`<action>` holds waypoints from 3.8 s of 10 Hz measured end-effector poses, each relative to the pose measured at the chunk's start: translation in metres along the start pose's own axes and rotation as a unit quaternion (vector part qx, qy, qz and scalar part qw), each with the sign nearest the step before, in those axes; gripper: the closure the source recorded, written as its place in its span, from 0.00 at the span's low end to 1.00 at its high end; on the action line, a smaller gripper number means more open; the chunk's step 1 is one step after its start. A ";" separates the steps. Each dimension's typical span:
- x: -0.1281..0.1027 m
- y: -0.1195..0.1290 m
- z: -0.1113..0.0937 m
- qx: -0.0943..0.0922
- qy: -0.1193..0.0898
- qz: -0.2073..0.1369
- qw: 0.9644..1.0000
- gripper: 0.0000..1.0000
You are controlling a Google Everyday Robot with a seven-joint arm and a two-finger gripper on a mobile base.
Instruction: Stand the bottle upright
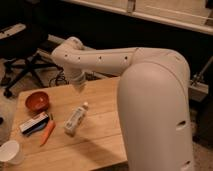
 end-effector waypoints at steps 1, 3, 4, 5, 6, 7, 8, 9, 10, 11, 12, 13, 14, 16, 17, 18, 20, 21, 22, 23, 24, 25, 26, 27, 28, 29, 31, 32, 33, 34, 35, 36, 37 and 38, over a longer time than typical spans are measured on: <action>0.000 0.000 0.000 0.000 0.000 0.000 1.000 0.20; 0.000 0.000 0.000 0.000 0.000 0.000 1.000 0.20; 0.000 0.000 0.001 -0.001 0.000 0.000 1.000 0.20; 0.000 0.000 0.001 0.000 0.000 -0.001 1.000 0.20; 0.000 -0.001 0.001 0.005 0.000 -0.004 1.000 0.20; 0.000 -0.006 -0.001 0.022 -0.001 -0.017 1.000 0.20; 0.003 -0.009 -0.001 0.036 -0.001 -0.029 0.999 0.20; 0.007 -0.010 0.000 0.048 0.000 -0.042 0.998 0.20; 0.010 -0.009 0.002 0.054 0.000 -0.052 0.997 0.20; 0.014 -0.007 0.008 0.054 0.002 -0.070 0.996 0.20; 0.016 -0.005 0.012 0.052 0.003 -0.083 0.995 0.20; 0.016 -0.004 0.017 0.050 0.003 -0.097 0.994 0.20; 0.015 -0.004 0.026 0.047 -0.001 -0.110 0.993 0.20; 0.009 -0.004 0.047 0.042 -0.012 -0.123 0.991 0.20; 0.009 -0.004 0.059 0.039 -0.018 -0.121 0.992 0.20; 0.010 -0.003 0.071 0.035 -0.023 -0.117 0.992 0.20; 0.012 0.002 0.090 0.027 -0.032 -0.105 0.994 0.20; 0.013 0.005 0.103 0.021 -0.039 -0.099 0.994 0.20; 0.013 0.007 0.111 0.016 -0.043 -0.095 0.994 0.20; 0.013 0.009 0.118 0.012 -0.048 -0.092 0.994 0.20; 0.011 0.010 0.126 0.008 -0.059 -0.088 0.994 0.20; 0.010 0.011 0.133 0.007 -0.069 -0.082 0.994 0.20; 0.008 0.012 0.141 0.004 -0.081 -0.076 0.994 0.20; 0.008 0.014 0.149 -0.001 -0.092 -0.072 0.993 0.20; 0.009 0.016 0.155 -0.006 -0.097 -0.071 0.993 0.20; 0.010 0.018 0.160 -0.010 -0.101 -0.069 0.992 0.20; 0.013 0.020 0.169 -0.020 -0.108 -0.071 0.991 0.20; 0.013 0.019 0.172 -0.023 -0.111 -0.075 0.991 0.20; 0.011 0.018 0.174 -0.028 -0.112 -0.081 0.990 0.20; 0.006 0.016 0.177 -0.032 -0.114 -0.088 0.989 0.20; 0.001 0.013 0.180 -0.036 -0.116 -0.095 0.988 0.20; -0.001 0.013 0.182 -0.040 -0.117 -0.099 0.987 0.20; -0.002 0.014 0.185 -0.045 -0.117 -0.101 0.987 0.20; -0.002 0.014 0.186 -0.049 -0.117 -0.102 0.987 0.20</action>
